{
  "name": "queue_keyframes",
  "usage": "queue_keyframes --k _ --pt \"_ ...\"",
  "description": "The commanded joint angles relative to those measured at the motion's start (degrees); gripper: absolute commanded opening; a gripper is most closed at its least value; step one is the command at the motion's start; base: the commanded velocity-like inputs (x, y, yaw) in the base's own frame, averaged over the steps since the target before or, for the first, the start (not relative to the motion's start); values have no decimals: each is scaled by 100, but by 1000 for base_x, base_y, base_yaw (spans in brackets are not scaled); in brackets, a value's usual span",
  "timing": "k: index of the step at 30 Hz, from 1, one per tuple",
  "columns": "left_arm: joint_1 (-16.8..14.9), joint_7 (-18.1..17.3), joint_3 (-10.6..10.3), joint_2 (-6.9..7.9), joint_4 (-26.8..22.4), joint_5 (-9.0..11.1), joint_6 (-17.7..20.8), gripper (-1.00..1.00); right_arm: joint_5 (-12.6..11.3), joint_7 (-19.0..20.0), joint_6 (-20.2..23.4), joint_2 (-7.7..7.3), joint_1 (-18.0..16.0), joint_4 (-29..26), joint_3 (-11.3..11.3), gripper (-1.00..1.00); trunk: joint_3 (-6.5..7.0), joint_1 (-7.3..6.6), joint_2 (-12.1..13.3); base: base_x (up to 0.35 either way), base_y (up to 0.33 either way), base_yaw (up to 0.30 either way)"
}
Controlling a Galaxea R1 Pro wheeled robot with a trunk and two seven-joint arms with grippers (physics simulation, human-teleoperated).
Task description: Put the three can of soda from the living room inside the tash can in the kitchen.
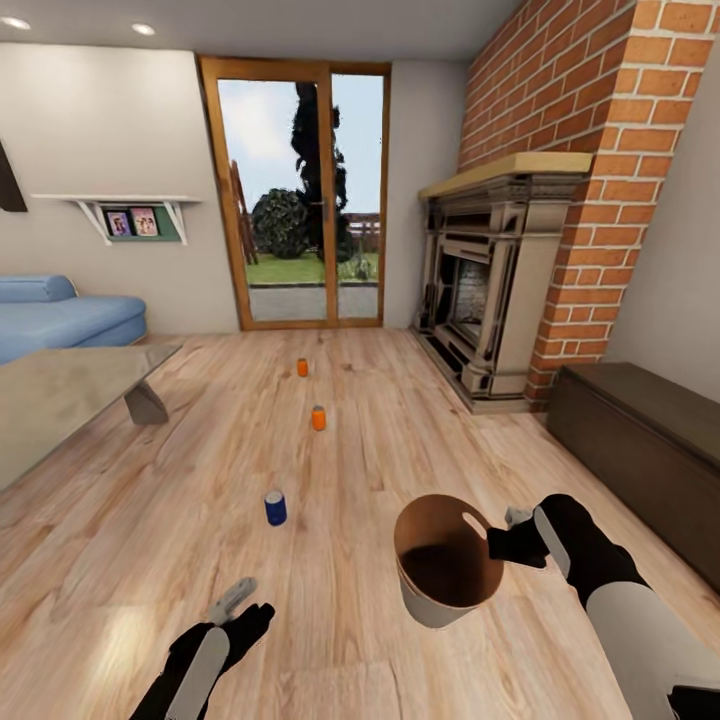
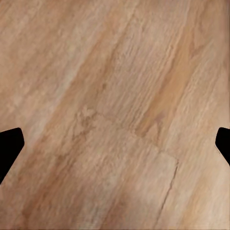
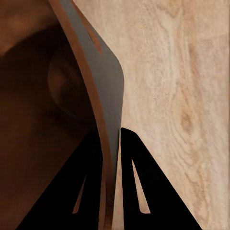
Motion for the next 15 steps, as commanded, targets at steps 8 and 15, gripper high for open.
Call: queue_keyframes --k 8,15 --pt "-354 758 -35 -143 283 -1146 33 100 -177 556 16 -9 39 -170 47 -100 1 -1 -1 345 1 0" --pt "-1073 840 -39 -182 1533 -1255 251 100 -141 673 16 -12 47 -334 40 -100 1 -1 -1 345 -11 0"
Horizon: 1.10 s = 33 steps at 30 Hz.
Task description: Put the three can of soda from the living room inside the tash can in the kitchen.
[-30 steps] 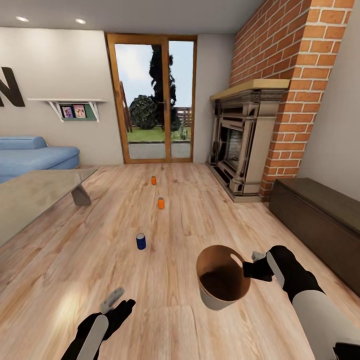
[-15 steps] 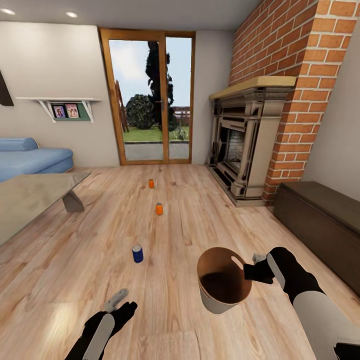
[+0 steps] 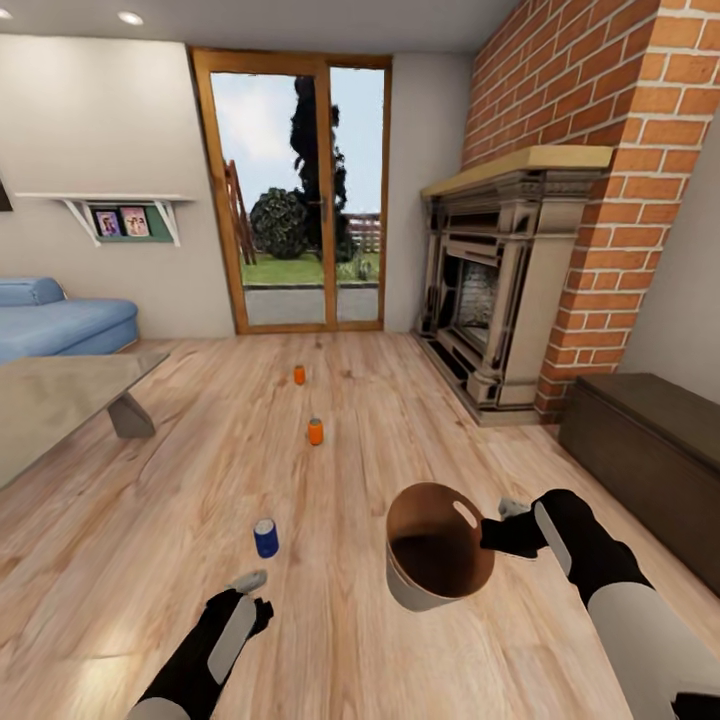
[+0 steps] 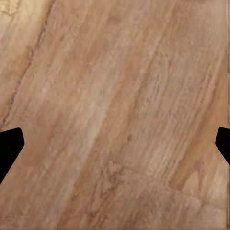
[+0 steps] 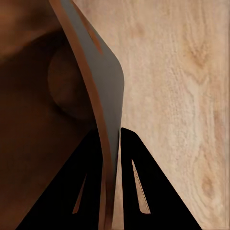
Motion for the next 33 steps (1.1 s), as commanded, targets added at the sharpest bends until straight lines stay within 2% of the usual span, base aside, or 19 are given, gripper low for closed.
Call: queue_keyframes --k 1,4,9,12,20,25,33 --pt "-235 -23 0 4 316 -5 122 100 -199 47 26 -6 0 -40 -7 -100 0 0 -1 345 -60 0" --pt "-730 -112 -6 0 1144 -15 280 100 -193 51 26 -32 18 -214 -7 -100 0 0 -1 345 -80 0" --pt "-887 -363 -15 0 1506 -36 317 100 -186 54 26 -45 38 -328 -1 -100 0 0 -1 345 -92 0" --pt "-901 -382 -9 31 1552 -51 301 100 -184 53 22 -41 41 -341 6 -100 0 0 -1 345 -95 0" --pt "-854 -380 12 70 1597 -46 -163 100 -113 35 26 -13 42 -344 61 -100 0 0 -1 345 -63 0" --pt "-835 -381 19 80 1623 -46 -202 100 93 27 26 10 42 -342 68 -100 0 0 -1 345 -6 0" --pt "-798 -380 62 183 1694 -21 -255 100 140 26 26 14 42 -342 65 -100 0 0 -1 328 109 0"
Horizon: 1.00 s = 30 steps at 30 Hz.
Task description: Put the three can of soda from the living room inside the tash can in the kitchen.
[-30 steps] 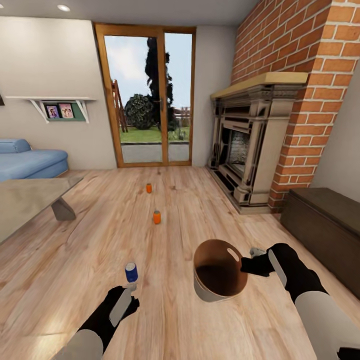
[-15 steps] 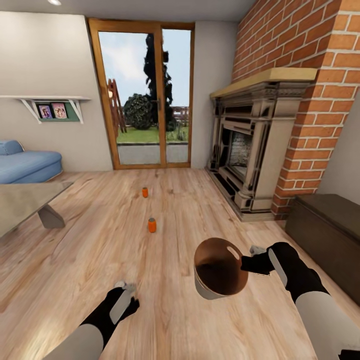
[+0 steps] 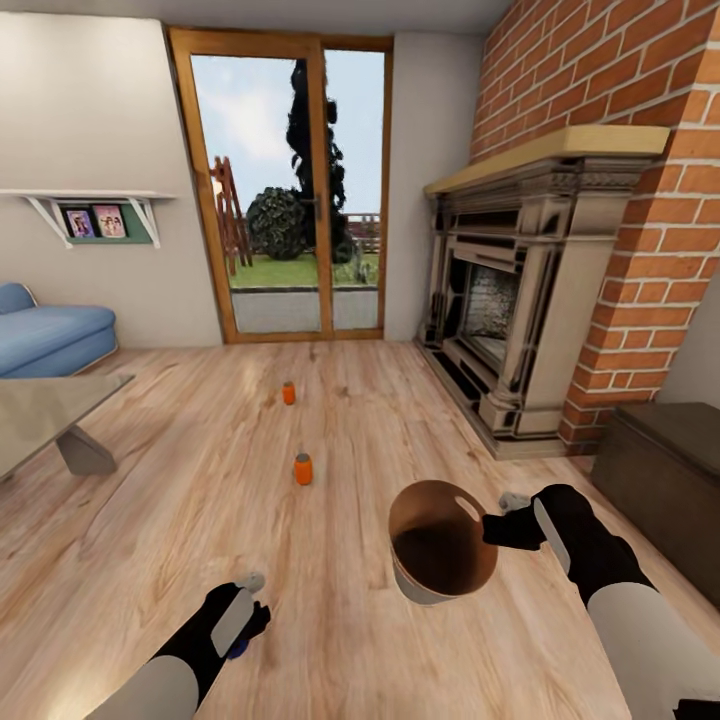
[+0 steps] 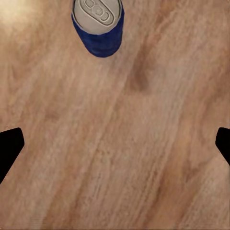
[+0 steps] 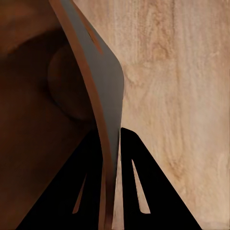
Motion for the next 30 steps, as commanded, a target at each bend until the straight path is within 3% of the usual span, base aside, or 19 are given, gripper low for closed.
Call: queue_keyframes --k 1,18,25,30 --pt "1 -1 2 3 1 2 -1 100 -162 43 20 1 -4 -2 -6 -100 1 -1 0 308 184 0" --pt "4 -11 -17 13 118 -6 45 100 -160 41 20 -8 -3 -2 18 -100 1 -1 0 297 167 0" --pt "14 -36 -33 -10 128 29 245 100 -160 46 20 -16 -4 -11 18 -100 1 -1 0 49 27 0" --pt "21 -69 -38 35 144 22 430 100 -160 49 20 -32 -5 -36 18 -100 -110 12 -7 4 2 0"
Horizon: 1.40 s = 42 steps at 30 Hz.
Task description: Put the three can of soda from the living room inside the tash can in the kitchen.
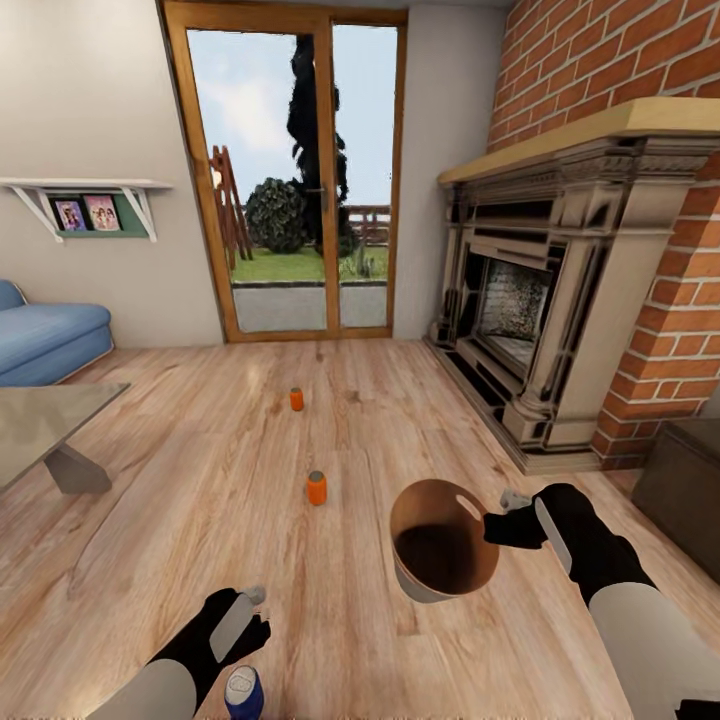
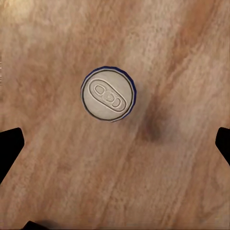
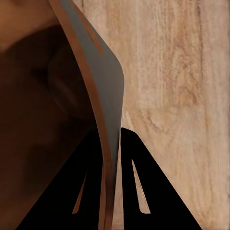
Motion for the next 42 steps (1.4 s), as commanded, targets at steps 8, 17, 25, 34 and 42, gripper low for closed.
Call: queue_keyframes --k 8,17,25,34,42 --pt "1 -29 36 108 151 9 -52 100 -162 51 21 -32 69 -530 -18 -100 -177 20 -12 0 0 0" --pt "-108 -643 21 402 161 -40 -70 100 -180 58 21 -55 318 -1182 -27 -100 -377 43 -24 0 0 0" --pt "-187 -709 -2 337 161 -42 -53 100 -215 69 21 -279 494 -1744 -33 -100 -554 63 -35 0 0 0" --pt "-745 -706 -22 339 182 -42 167 100 -226 70 21 -308 670 -2225 -50 -100 -753 87 -47 0 0 0" --pt "-887 -716 -326 318 322 -41 224 100 -243 76 21 -342 919 -2745 -81 -100 -930 107 -57 0 0 0"
